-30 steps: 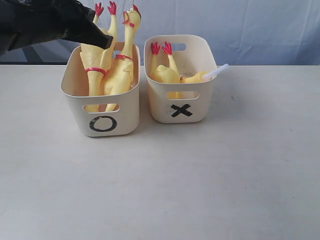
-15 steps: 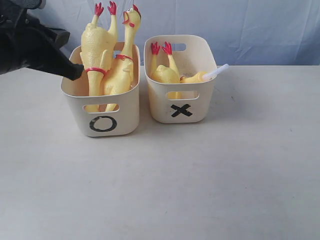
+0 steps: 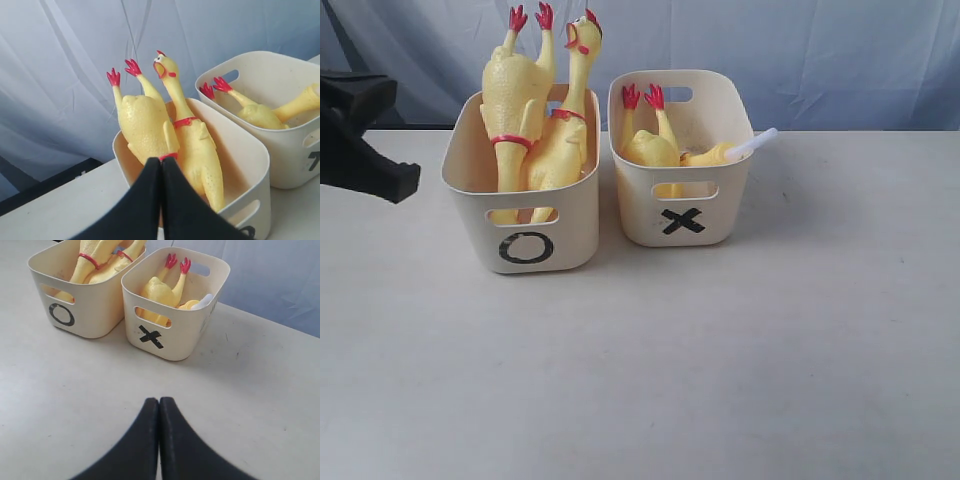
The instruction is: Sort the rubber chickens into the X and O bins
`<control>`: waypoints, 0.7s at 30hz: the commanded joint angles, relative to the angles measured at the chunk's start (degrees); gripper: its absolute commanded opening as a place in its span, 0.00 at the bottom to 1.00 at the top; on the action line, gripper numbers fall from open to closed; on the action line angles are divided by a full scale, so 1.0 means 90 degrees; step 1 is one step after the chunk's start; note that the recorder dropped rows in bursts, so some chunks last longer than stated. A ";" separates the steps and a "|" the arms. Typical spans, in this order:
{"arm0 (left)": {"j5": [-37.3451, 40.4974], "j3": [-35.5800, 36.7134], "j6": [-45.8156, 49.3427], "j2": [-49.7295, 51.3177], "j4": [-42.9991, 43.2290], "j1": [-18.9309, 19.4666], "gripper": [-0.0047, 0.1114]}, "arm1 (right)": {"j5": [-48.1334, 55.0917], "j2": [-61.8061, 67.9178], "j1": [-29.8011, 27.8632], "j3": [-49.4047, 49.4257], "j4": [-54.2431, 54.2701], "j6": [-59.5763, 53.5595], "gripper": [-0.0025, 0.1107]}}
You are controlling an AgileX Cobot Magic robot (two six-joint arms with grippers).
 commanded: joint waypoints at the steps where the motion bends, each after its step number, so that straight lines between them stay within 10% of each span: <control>1: -0.0034 0.0137 -0.0016 -0.0530 -0.0050 -0.0011 0.04 | -0.0043 -0.0044 -0.0001 0.0026 -0.0049 0.0011 0.01; 8: -0.0031 0.0137 -0.0016 -0.0884 -0.0050 -0.0011 0.04 | -0.0043 -0.0446 -0.0134 0.0026 -0.0006 0.0023 0.01; 21: -0.0008 0.0137 -0.0016 -0.1503 -0.0036 -0.0010 0.04 | -0.0043 -0.2091 -0.3038 0.0026 0.0010 0.0022 0.01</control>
